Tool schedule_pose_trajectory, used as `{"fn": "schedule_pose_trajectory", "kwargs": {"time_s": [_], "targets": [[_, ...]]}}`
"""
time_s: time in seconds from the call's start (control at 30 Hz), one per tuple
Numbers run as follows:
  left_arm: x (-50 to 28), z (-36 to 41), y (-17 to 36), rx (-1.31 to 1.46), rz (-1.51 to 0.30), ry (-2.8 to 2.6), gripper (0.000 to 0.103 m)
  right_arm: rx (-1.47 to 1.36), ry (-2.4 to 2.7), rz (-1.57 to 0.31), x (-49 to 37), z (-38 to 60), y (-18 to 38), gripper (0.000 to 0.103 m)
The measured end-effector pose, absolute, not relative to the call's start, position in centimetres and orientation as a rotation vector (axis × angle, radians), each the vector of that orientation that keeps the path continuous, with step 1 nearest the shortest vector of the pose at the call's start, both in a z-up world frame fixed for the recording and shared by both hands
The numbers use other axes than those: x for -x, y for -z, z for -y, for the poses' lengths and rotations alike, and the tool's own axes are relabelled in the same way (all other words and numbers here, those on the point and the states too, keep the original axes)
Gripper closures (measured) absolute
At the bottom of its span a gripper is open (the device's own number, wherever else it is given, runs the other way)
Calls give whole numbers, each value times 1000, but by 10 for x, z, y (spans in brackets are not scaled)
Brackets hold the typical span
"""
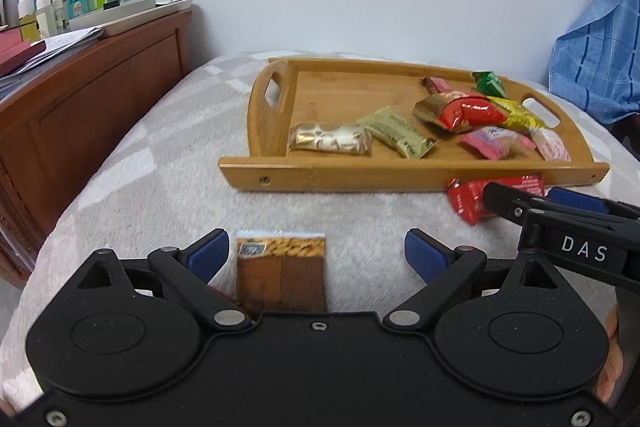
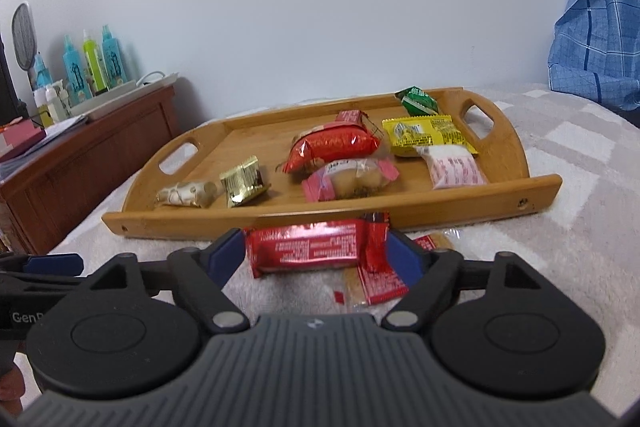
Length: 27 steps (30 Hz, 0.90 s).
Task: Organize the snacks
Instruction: 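Grasp the brown almond packet with the left tool while the right tool grasps the red bar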
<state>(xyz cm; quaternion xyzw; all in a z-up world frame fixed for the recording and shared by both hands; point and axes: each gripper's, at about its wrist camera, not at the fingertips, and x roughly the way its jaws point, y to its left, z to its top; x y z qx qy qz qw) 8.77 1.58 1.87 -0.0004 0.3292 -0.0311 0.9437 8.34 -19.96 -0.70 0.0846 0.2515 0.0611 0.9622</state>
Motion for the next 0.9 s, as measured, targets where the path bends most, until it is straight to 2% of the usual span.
{"fn": "schedule_pose_trajectory", "kwargs": {"time_s": [0.27, 0.5, 0.57, 0.9], "targets": [[-81, -26, -12, 27, -637, 31, 7, -106, -119, -491, -84, 189, 12, 6], [-80, -25, -5, -17, -650, 32, 8, -70, -136, -498, -90, 183, 13, 4], [-79, -23, -5, -22, -652, 46, 15, -61, -134, -499, -90, 181, 13, 4], [-78, -22, -5, 10, -665, 79, 31, -37, -127, -508, -93, 177, 14, 3]]}}
